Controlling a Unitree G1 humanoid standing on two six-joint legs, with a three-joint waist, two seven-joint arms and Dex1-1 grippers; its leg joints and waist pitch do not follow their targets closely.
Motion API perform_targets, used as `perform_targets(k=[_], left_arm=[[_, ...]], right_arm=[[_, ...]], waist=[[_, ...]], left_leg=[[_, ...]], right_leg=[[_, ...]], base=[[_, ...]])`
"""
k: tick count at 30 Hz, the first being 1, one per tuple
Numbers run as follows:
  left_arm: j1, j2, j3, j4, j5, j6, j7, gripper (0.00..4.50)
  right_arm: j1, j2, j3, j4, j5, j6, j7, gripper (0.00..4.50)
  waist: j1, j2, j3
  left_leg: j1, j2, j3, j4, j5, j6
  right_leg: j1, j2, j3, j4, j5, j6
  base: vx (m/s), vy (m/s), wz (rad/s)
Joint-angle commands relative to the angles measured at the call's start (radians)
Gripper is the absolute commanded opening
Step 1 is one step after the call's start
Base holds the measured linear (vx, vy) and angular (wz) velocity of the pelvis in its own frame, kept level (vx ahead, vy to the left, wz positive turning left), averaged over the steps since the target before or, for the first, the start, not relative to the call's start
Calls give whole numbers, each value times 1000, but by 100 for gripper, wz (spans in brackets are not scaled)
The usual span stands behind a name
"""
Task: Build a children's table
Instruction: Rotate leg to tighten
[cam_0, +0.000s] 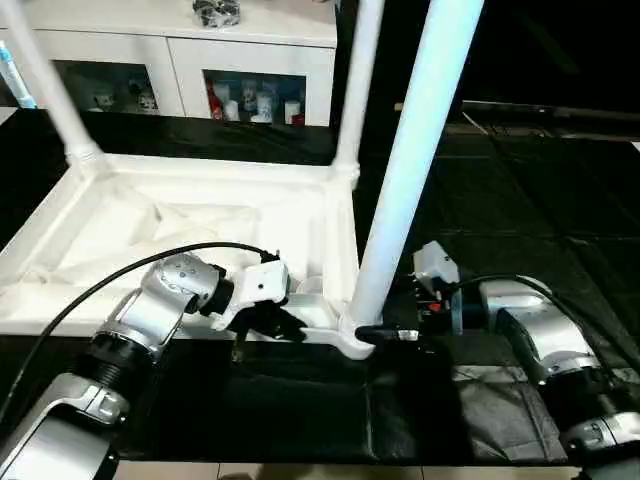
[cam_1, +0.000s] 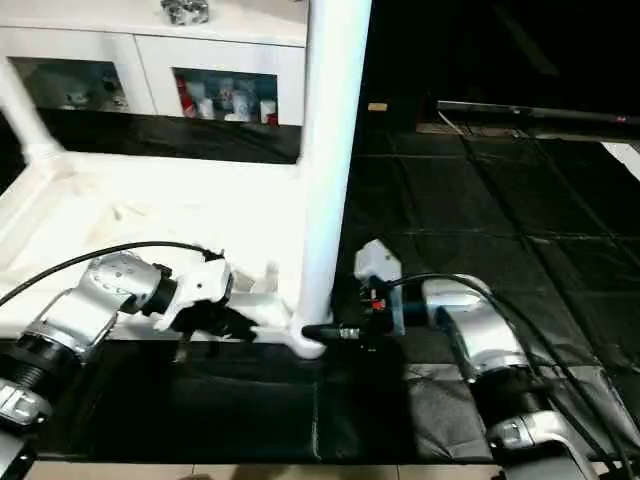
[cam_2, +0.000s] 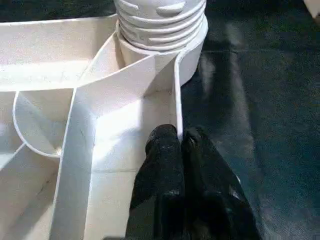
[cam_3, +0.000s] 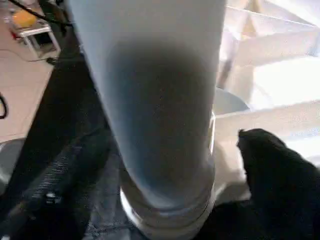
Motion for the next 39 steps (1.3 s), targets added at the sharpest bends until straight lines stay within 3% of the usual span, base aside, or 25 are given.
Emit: perform_targets(k=[1, 12, 19, 27, 29, 30, 32, 33, 35, 37, 39], left_arm=[[15, 1, -48, -19, 15, -17, -48, 0], [17, 10, -46, -19, 8, -25, -64, 0], [12, 8, -39, -2, 14, -26, -56, 0], [11, 7, -37, 1, 14, -24, -54, 0], [10, 6, -37, 3, 14, -22, -53, 0], [4, -4, -28, 21, 11, 0, -34, 0], [-12, -32, -3, 57, 0, 45, 9, 0], [-19, -44, 7, 70, -5, 59, 25, 0], [-31, -66, 26, 86, -22, 87, 49, 0], [-43, -88, 42, 98, -30, 106, 81, 0], [-70, -131, 65, 119, -29, 142, 158, 0]], right_arm=[[-13, -3, 1, -4, 14, 13, 24, 405], [-4, -14, 19, -25, 46, 52, 93, 306], [18, -12, 25, -48, 52, 75, 106, 242], [21, -12, 26, -50, 52, 75, 106, 236], [24, -12, 27, -52, 53, 77, 108, 217], [41, -10, 29, -68, 55, 80, 103, 217], [76, -3, 26, -98, 64, 95, 82, 215], [86, 0, 22, -105, 68, 102, 71, 211], [96, 18, 3, -99, 76, 113, 36, 207], [95, 45, -19, -74, 70, 119, -29, 207], [90, 96, -60, -33, 50, 113, -167, 207]], waist=[[0, -4, -59], [6, -3, -64], [8, 4, -65], [10, 4, -65], [10, 4, -65], [13, 26, -66], [12, 15, -65], [16, 20, -65], [17, 18, -61], [16, 18, -61], [8, 21, -58]], left_leg=[[6, 43, -4, -72, -177, 41], [2, 42, -3, -68, -144, 40], [4, 42, -4, -68, -143, 35], [6, 43, -5, -68, -165, 25], [5, 42, -4, -68, -162, 26], [7, 41, -6, -67, -163, 22], [8, 40, -3, -68, -176, 21], [12, 40, -2, -67, -187, 21], [9, 38, -3, -69, -211, 22], [12, 36, -6, -71, -249, 10], [14, 36, -9, -73, -264, -5]], right_leg=[[52, -71, 66, -65, -281, -183], [57, -69, 65, -56, -218, -195], [57, -68, 64, -54, -198, -203], [56, -68, 64, -56, -218, -200], [57, -67, 64, -55, -209, -201], [56, -68, 64, -54, -201, -203], [57, -64, 64, -59, -192, -204], [54, -65, 65, -59, -197, -209], [56, -67, 63, -67, -252, -199], [56, -72, 61, -83, -382, -156], [50, -72, 60, -89, -421, -140]], base=[[0, 0, 0], [0, 0, 0], [0, 0, 0], [0, 0, 0], [0, 0, 0], [0, 0, 0], [0, 0, 0], [0, 0, 0], [0, 0, 0], [0, 0, 0], [0, 0, 0]])
